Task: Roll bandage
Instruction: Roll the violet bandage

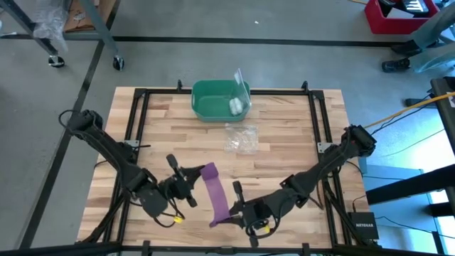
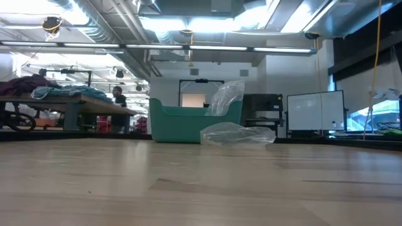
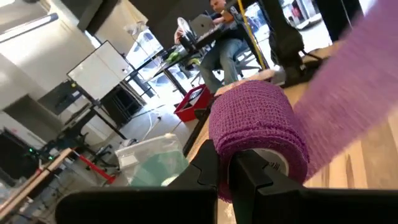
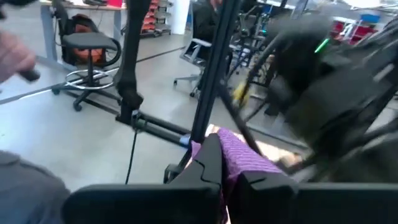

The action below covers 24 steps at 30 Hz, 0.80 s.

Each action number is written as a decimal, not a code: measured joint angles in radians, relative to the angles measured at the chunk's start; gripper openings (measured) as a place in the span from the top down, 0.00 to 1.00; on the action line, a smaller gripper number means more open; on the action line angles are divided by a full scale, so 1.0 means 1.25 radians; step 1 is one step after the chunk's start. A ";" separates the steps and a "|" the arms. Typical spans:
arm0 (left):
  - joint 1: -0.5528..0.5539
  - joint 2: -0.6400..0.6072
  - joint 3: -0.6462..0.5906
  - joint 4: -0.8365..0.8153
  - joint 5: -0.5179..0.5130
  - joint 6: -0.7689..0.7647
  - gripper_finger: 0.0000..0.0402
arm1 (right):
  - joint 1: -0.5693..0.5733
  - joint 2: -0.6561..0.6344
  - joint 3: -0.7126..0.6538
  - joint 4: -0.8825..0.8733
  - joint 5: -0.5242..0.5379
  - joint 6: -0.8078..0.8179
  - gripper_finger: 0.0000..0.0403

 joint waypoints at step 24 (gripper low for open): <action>-0.078 0.097 0.000 0.180 0.125 0.172 0.98 | -0.305 0.026 0.184 -0.308 -0.177 0.249 0.98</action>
